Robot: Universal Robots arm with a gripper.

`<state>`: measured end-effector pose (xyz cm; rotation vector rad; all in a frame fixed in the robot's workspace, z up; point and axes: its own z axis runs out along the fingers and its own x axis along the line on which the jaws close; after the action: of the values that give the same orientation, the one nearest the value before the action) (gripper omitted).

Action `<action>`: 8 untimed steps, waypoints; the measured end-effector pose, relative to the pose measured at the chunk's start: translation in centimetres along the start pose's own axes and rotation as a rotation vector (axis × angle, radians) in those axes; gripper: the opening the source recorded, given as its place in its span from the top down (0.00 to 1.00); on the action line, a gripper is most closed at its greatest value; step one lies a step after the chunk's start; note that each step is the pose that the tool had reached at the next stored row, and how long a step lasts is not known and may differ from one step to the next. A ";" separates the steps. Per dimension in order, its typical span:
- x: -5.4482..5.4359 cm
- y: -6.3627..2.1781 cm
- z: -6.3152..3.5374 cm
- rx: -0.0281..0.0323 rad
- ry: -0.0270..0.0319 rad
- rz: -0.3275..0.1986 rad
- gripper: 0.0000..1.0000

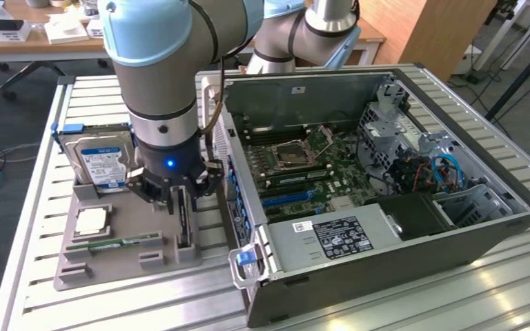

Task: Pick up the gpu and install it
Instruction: 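Pick up the gpu and move the gpu toward the slot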

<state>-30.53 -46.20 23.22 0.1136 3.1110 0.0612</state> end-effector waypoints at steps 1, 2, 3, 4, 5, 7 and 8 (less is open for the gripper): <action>0.0 0.00 0.00 0.0000 0.0000 0.000 0.57; 0.0 0.00 0.00 0.0001 0.0000 0.000 0.57; 0.0 0.00 0.00 0.0000 0.0000 0.000 0.57; 0.0 0.00 0.00 0.0001 0.0000 0.000 0.59; 0.0 0.00 0.00 0.0001 0.0000 0.000 0.59; 0.0 0.00 0.00 0.0001 0.0000 0.000 0.59; 0.0 0.00 0.00 0.0000 0.0000 0.000 0.65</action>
<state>-30.54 -46.20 23.22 0.1137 3.1110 0.0612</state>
